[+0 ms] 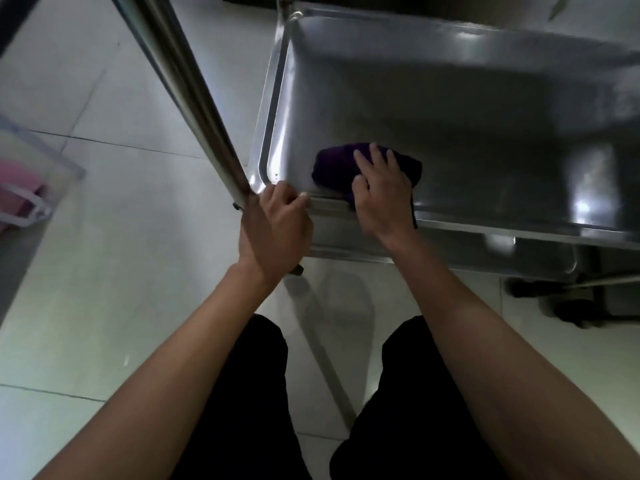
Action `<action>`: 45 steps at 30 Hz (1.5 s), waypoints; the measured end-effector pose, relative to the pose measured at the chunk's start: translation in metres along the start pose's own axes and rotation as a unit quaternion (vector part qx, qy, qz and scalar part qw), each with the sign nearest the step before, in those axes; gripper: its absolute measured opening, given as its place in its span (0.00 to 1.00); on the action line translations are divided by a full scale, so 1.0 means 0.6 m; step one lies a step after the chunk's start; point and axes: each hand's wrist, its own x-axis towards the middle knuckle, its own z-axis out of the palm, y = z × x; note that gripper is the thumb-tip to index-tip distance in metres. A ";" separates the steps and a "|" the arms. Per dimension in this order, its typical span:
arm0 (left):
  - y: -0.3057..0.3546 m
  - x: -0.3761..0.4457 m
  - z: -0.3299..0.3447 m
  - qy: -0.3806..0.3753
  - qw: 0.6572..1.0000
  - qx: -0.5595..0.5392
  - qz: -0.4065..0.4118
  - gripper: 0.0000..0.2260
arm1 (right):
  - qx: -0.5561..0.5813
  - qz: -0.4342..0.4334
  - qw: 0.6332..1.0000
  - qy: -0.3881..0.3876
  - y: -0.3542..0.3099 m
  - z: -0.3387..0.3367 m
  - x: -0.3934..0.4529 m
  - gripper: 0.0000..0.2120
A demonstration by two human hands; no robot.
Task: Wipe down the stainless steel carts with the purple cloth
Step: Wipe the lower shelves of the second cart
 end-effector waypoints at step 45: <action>0.036 -0.010 0.045 0.123 0.992 0.008 0.000 0.10 | 0.035 -0.095 0.995 0.012 0.077 -0.045 0.014 0.17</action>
